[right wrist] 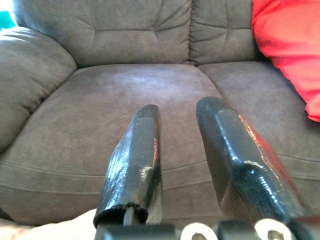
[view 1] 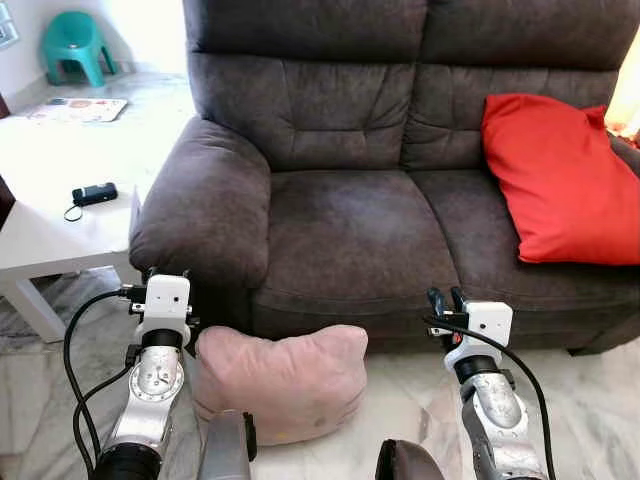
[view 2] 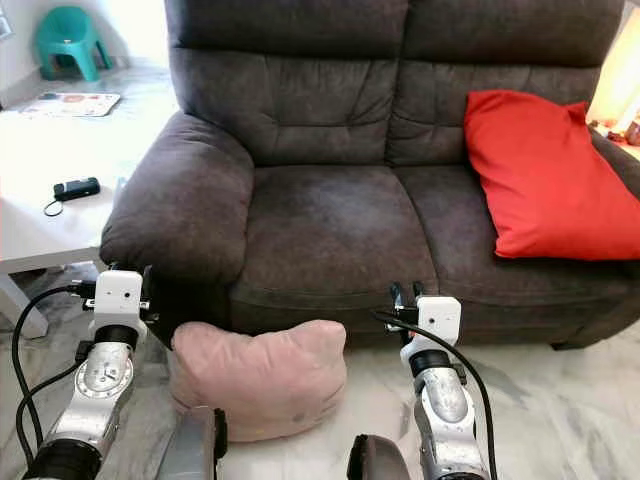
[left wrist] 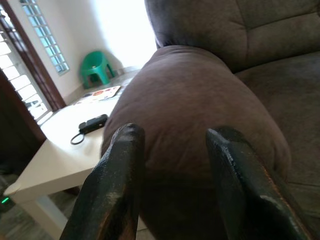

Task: Move the pillow to the sofa from floor

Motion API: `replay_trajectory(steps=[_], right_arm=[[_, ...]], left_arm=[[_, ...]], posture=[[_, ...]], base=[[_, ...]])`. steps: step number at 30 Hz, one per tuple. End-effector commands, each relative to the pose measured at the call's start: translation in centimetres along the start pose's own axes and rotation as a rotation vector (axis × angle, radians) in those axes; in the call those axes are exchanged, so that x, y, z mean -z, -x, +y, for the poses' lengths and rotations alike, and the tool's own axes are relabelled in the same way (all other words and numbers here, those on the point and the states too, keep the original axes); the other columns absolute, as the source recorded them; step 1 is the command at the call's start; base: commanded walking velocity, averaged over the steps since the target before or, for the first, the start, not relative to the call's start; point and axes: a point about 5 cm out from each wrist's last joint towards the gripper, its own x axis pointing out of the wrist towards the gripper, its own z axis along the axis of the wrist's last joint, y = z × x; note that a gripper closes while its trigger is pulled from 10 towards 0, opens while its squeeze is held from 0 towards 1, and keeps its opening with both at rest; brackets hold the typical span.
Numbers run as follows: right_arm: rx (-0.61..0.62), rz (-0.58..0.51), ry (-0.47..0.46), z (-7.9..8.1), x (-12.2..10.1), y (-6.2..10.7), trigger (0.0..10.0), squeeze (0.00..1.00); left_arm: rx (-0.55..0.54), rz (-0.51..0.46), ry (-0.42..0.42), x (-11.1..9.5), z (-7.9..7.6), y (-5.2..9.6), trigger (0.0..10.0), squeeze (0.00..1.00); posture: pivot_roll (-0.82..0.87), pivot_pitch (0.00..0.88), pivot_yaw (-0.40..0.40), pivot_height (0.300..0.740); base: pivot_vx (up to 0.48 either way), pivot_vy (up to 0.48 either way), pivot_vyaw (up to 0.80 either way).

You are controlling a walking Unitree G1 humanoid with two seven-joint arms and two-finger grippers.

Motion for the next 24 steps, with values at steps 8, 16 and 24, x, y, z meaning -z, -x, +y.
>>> replay_trajectory(steps=[8,16,24], right_arm=[[-0.028,-0.01,0.018,0.38,-0.19,-0.03,10.0,0.0],[-0.037,-0.012,0.017,0.5,-0.13,0.08,10.0,0.0],[-0.039,-0.005,-0.002,0.64,0.02,0.07,10.0,0.0]], left_arm=[[0.011,0.007,0.017,-0.1,-0.31,-0.29,10.0,0.0],[0.015,0.012,0.016,-0.01,-0.34,-0.28,10.0,0.0],[0.019,0.013,0.016,0.05,-0.31,-0.29,10.0,0.0]], posture=[[0.03,0.0,-0.065,0.583],[0.04,0.0,-0.061,0.583],[0.04,0.0,-0.059,0.583]], base=[[0.0,0.0,0.06],[0.0,0.0,0.8],[0.0,0.0,0.42]])
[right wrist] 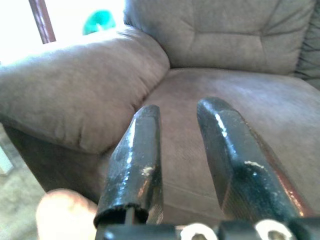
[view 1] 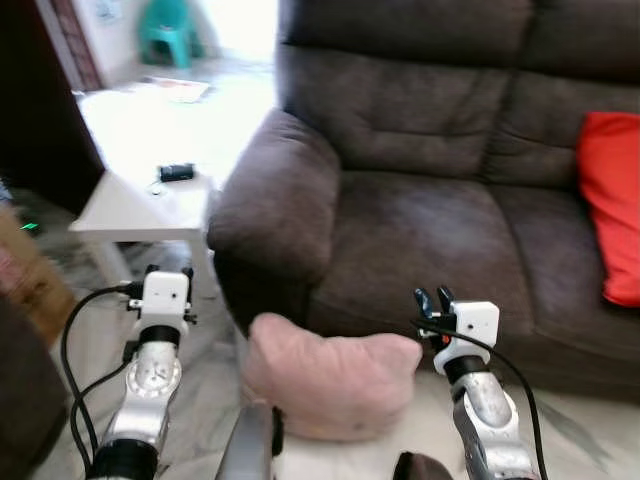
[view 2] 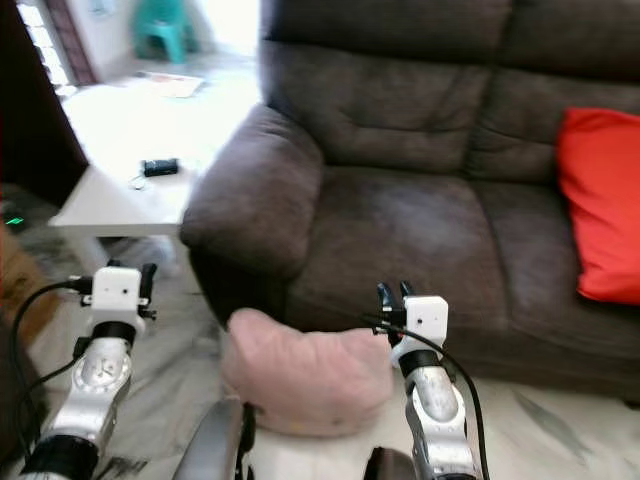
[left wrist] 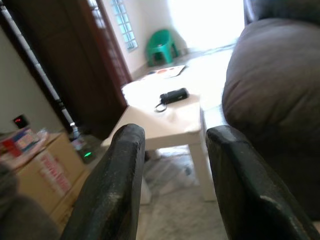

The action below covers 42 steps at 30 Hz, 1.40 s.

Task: Move the pillow to the sofa from floor

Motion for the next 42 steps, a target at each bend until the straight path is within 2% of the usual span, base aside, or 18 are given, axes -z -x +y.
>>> replay_trajectory(steps=[1,10,17,32,42], right_arm=[[0.02,0.009,-0.006,-0.5,0.2,0.3,10.0,0.0],[0.027,0.01,-0.009,-0.7,0.2,0.2,10.0,0.0],[0.059,0.033,-0.023,-0.9,0.8,0.4,10.0,0.0],[0.145,0.022,-0.064,-1.8,1.0,0.8,10.0,0.0],[0.129,0.02,-0.06,-1.7,0.9,0.6,10.0,0.0]], left_arm=[[0.028,0.0,0.022,-0.2,-0.9,-0.2,10.0,0.0],[0.045,0.004,0.029,-0.2,-1.0,-0.2,10.0,0.0],[0.166,0.033,0.078,0.3,-2.7,0.3,10.0,0.0],[0.097,-0.002,0.066,0.0,-1.9,0.4,10.0,0.0],[0.096,0.003,0.063,0.0,-2.0,0.4,10.0,0.0]], posture=[[0.04,0.0,-0.059,0.583],[0.04,0.0,-0.057,0.583],[0.04,0.0,-0.059,0.583],[0.03,0.0,-0.058,0.583],[0.04,0.0,-0.061,0.529]], base=[[0.0,0.0,0.0],[0.0,0.0,0.0],[0.0,0.0,0.0],[0.0,0.0,0.0],[0.0,0.0,0.0]])
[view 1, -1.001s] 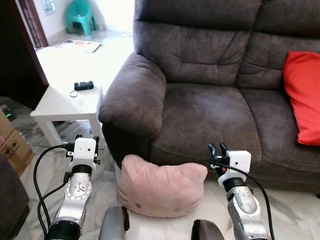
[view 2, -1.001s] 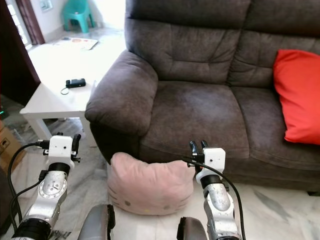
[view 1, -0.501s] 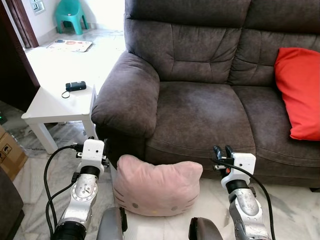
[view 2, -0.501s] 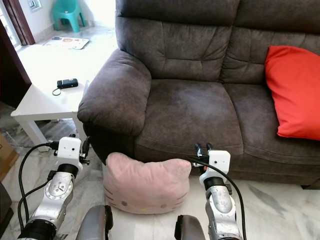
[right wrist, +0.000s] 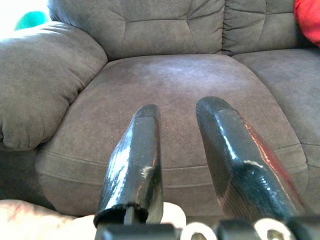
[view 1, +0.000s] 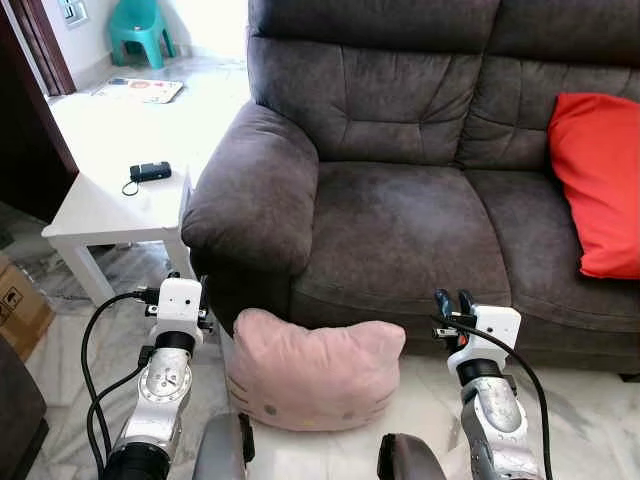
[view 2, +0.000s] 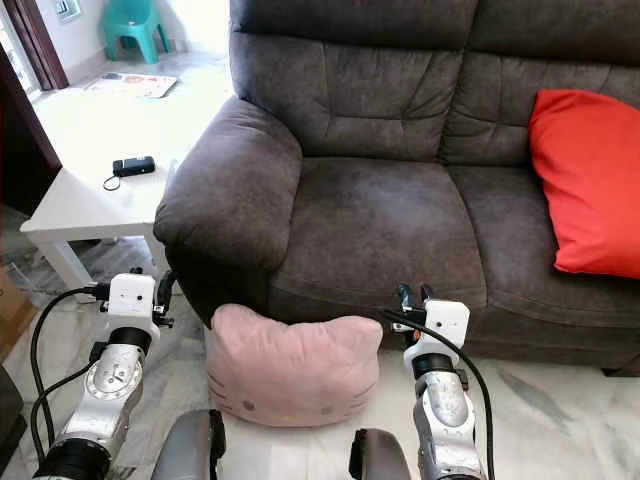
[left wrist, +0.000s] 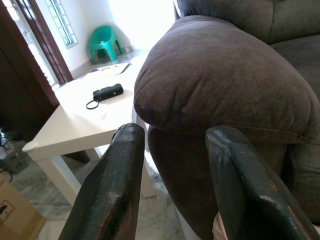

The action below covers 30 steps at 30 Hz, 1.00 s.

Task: Move the pillow to the sofa from floor

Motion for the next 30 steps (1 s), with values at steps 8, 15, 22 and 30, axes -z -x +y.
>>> replay_trajectory(steps=[8,15,22,30], right_arm=[[-0.004,0.008,-0.007,0.1,0.2,0.1,10.0,0.0],[-0.014,0.001,-0.013,0.3,0.0,-0.1,10.0,0.0],[-0.044,-0.006,0.01,0.6,-0.2,-0.1,10.0,0.0],[-0.079,-0.009,0.022,1.0,-0.2,0.0,10.0,0.0]], left_arm=[[0.011,-0.003,-0.001,0.0,-0.2,0.0,10.0,0.0],[0.013,0.003,-0.002,0.1,-0.2,0.0,10.0,0.0],[0.008,0.016,0.003,0.2,-0.2,-0.1,10.0,0.0],[-0.005,0.042,-0.003,0.5,0.1,-0.1,10.0,0.0]], posture=[[0.04,0.0,-0.058,0.525],[0.04,0.0,-0.058,0.525],[0.04,0.0,-0.057,0.525],[0.04,0.0,-0.058,0.525]], base=[[0.0,0.0,0.0],[0.0,0.0,0.0],[0.0,0.0,0.0],[0.133,0.0,0.67]])
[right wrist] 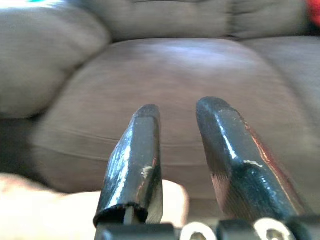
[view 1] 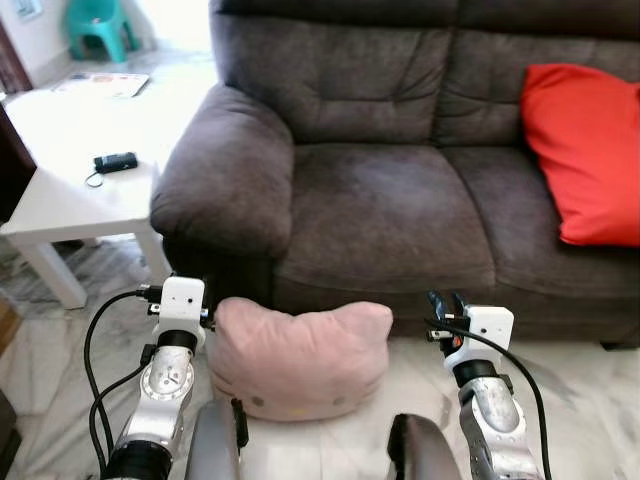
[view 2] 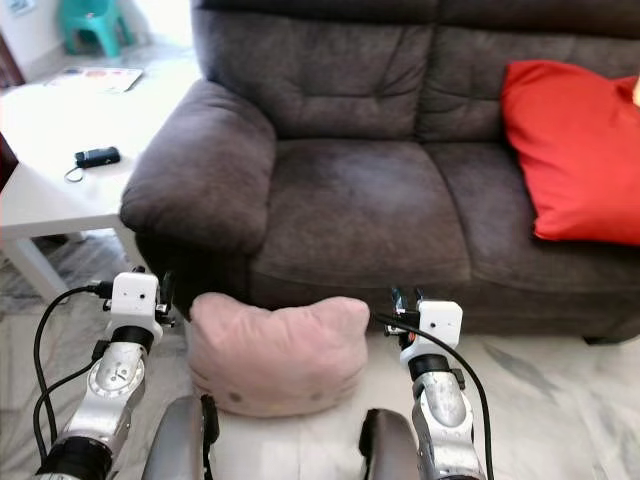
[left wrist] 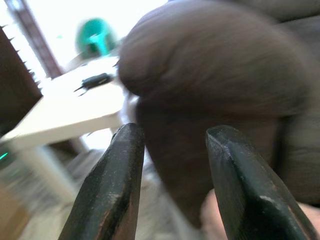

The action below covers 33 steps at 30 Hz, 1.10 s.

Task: Move the pillow to the sofa from floor

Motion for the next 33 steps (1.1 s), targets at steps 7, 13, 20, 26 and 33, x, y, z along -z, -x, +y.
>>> replay_trajectory(steps=[7,13,20,26,33], right_arm=[[-0.014,-0.012,-0.014,0.3,-0.4,-0.3,10.0,0.0],[-0.022,-0.01,-0.007,0.4,-0.4,-0.4,10.0,0.0],[-0.052,-0.009,0.015,0.7,-0.4,-0.2,10.0,0.0],[-0.042,0.001,0.005,0.4,-0.2,-0.2,10.0,0.0],[-0.042,0.016,0.008,0.3,0.0,0.0,10.0,0.0]], left_arm=[[-0.009,0.029,-0.001,0.4,0.3,0.0,10.0,0.0],[-0.007,0.029,0.0,0.4,0.2,-0.1,10.0,0.0],[0.009,0.023,0.008,0.4,0.0,-0.1,10.0,0.0],[0.107,0.059,0.021,1.1,-0.9,0.7,10.0,0.0],[0.071,0.338,0.211,5.5,-0.1,3.1,10.0,0.0]], posture=[[0.04,0.0,-0.058,0.525],[0.04,0.0,-0.059,0.525],[0.04,0.0,-0.061,0.525],[0.04,0.0,-0.063,0.525],[0.04,0.0,-0.063,0.525]], base=[[0.304,0.0,0.0],[0.308,0.0,0.0],[0.264,0.0,0.34],[0.0,0.0,0.13],[0.0,0.0,0.0]])
